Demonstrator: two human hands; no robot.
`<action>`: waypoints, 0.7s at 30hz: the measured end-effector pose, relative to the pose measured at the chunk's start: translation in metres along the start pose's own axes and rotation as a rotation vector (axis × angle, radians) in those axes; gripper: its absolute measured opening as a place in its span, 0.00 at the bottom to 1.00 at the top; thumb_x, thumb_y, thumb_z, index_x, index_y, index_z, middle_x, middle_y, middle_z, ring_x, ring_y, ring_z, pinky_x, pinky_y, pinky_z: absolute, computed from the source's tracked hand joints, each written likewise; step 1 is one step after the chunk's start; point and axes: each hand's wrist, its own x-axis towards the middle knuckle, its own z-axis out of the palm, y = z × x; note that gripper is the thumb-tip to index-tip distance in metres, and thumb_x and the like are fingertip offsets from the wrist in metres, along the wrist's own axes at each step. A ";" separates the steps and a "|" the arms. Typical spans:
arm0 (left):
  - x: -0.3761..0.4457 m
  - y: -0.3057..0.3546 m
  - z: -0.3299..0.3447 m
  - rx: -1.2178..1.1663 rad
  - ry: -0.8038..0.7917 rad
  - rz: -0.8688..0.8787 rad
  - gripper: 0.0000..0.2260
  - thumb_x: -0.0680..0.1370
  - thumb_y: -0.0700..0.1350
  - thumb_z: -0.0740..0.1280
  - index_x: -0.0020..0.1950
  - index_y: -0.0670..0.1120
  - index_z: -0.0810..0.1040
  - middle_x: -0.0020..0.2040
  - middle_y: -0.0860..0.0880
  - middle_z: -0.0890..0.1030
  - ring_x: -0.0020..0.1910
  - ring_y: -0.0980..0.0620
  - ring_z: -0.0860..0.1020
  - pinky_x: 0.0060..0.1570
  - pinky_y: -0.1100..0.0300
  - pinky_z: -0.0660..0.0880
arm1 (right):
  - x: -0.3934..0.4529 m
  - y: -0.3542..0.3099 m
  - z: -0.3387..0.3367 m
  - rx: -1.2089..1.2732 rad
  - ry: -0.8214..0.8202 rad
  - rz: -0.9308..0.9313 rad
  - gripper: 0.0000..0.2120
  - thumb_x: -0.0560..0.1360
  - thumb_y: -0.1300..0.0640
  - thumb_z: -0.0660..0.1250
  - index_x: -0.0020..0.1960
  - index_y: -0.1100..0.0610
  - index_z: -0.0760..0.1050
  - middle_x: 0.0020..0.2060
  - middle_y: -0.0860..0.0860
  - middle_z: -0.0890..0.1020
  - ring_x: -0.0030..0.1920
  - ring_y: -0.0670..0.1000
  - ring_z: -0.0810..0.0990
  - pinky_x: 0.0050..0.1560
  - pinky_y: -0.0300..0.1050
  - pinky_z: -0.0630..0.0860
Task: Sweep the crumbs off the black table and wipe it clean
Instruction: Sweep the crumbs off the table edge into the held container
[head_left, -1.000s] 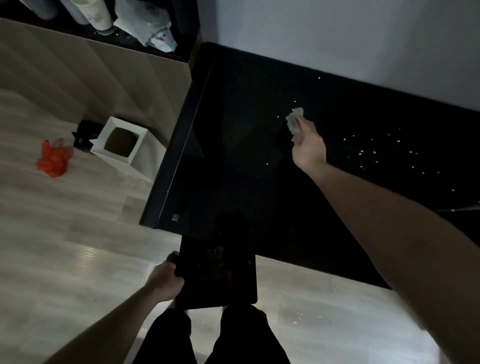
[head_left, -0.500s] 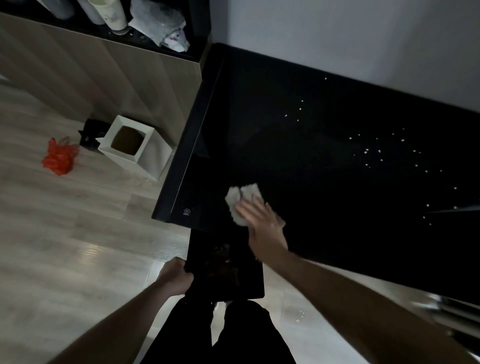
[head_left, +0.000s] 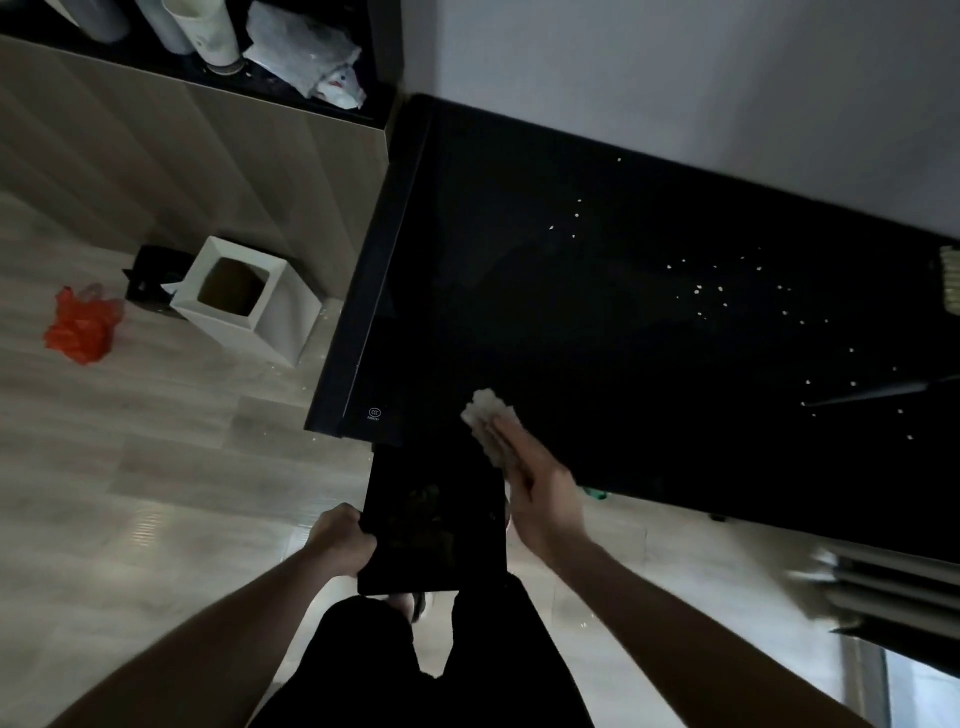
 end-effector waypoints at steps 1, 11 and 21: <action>0.000 0.000 0.000 0.010 0.001 0.002 0.11 0.71 0.39 0.65 0.28 0.45 0.73 0.28 0.50 0.77 0.35 0.45 0.79 0.36 0.61 0.72 | 0.007 0.001 -0.008 0.007 0.025 0.000 0.32 0.82 0.71 0.60 0.79 0.44 0.69 0.79 0.39 0.69 0.79 0.40 0.65 0.78 0.44 0.67; -0.005 0.014 0.012 -0.021 0.025 -0.054 0.10 0.71 0.40 0.66 0.30 0.44 0.75 0.29 0.50 0.79 0.29 0.51 0.79 0.26 0.64 0.68 | 0.145 0.023 -0.112 -0.180 0.162 -0.023 0.32 0.80 0.70 0.58 0.80 0.49 0.68 0.79 0.45 0.69 0.81 0.44 0.63 0.80 0.41 0.62; -0.002 0.043 0.038 -0.140 0.026 -0.161 0.13 0.75 0.40 0.66 0.30 0.43 0.78 0.29 0.47 0.81 0.30 0.50 0.80 0.30 0.62 0.72 | 0.343 0.038 -0.180 -0.333 0.215 0.023 0.27 0.84 0.64 0.57 0.82 0.51 0.64 0.81 0.50 0.65 0.82 0.51 0.61 0.82 0.43 0.54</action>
